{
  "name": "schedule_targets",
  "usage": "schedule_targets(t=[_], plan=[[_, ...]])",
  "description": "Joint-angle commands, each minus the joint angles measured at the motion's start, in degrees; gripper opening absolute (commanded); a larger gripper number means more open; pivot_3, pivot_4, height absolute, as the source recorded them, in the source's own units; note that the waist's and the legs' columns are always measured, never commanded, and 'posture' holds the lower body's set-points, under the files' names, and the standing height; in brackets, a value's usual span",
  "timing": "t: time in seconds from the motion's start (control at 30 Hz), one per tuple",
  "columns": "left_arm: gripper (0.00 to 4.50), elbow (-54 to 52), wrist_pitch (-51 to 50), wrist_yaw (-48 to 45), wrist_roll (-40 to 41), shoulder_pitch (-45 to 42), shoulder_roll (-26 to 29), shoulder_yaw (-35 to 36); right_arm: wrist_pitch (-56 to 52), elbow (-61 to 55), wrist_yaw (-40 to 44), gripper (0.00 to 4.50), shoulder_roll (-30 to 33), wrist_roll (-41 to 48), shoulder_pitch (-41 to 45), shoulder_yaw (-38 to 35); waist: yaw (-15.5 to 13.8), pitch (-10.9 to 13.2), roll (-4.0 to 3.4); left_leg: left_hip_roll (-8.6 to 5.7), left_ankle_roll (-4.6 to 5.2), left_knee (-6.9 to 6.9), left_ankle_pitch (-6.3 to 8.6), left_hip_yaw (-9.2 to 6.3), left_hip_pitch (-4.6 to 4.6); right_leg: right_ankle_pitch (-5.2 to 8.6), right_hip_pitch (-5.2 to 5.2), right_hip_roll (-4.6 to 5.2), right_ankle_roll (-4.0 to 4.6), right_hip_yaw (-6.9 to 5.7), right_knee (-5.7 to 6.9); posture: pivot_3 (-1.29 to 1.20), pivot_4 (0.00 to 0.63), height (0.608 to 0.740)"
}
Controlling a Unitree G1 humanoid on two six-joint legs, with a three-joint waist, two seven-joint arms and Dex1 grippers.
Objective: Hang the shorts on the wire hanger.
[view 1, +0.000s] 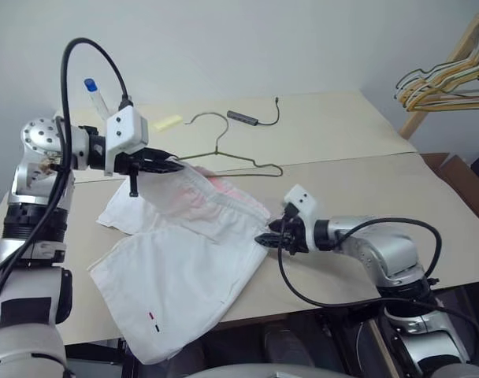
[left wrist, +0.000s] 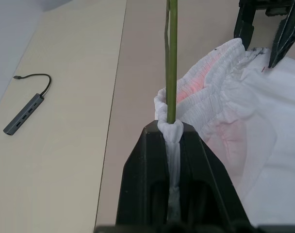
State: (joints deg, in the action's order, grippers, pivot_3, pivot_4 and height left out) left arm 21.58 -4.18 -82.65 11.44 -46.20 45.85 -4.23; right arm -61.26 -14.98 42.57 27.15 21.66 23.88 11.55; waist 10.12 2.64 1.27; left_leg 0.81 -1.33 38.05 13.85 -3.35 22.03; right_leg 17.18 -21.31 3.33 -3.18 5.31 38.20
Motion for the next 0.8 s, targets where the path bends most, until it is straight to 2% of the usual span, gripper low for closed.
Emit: schedule_targets(t=[0.03,0.13,0.2,0.47,0.6,0.8], plan=[[0.00,-2.1,-0.7,0.8,1.5,0.2,1.2,2.3,1.0,0.6,-1.2,1.63,-1.0,0.9,1.6,-1.7,0.0,0.0,0.00,0.00,0.00,0.00,0.00,0.00,-0.01,0.00,0.00,0.00,0.00,0.00,0.00,-0.13,0.000,0.740],[0.00,-1.9,-0.6,0.8,1.6,0.6,1.3,2.7,0.8,1.1,-1.3,0.52,-0.5,1.1,1.7,-2.1,0.0,0.0,0.00,0.00,0.00,0.00,0.00,-0.02,-0.01,0.00,0.00,-0.01,0.00,-0.01,0.03,-0.13,0.000,0.740],[0.00,-1.5,-0.7,0.5,1.8,0.8,1.3,3.0,1.1,1.2,-1.2,0.02,-0.2,1.1,1.5,-2.1,0.0,0.0,0.00,0.00,0.00,0.00,0.00,-0.02,-0.01,0.00,0.00,-0.01,0.00,-0.02,0.03,-0.13,0.000,0.740],[0.00,-0.8,1.6,-4.1,4.8,2.8,2.4,4.6,4.1,3.3,-3.0,0.02,2.0,-2.1,1.5,-1.8,0.1,0.0,0.00,0.00,0.00,0.00,0.00,-0.01,-0.01,0.00,0.00,0.00,0.00,-0.01,0.02,-0.13,0.000,0.740],[0.00,-2.0,1.0,-7.3,7.0,4.2,3.6,5.3,6.3,5.7,-1.4,0.02,4.5,-1.4,2.6,-4.4,0.2,0.0,0.00,0.00,0.00,0.00,0.00,0.00,-0.01,0.00,0.00,0.00,0.00,-0.01,0.01,-0.13,0.000,0.740],[0.00,-1.4,2.4,-7.7,5.3,5.0,4.2,4.1,9.0,9.6,-0.4,0.02,7.1,-1.9,4.0,-5.8,0.1,0.0,0.00,0.00,0.00,0.00,0.00,0.00,-0.02,0.00,0.02,0.00,0.00,-0.02,0.01,-0.13,0.000,0.740]])
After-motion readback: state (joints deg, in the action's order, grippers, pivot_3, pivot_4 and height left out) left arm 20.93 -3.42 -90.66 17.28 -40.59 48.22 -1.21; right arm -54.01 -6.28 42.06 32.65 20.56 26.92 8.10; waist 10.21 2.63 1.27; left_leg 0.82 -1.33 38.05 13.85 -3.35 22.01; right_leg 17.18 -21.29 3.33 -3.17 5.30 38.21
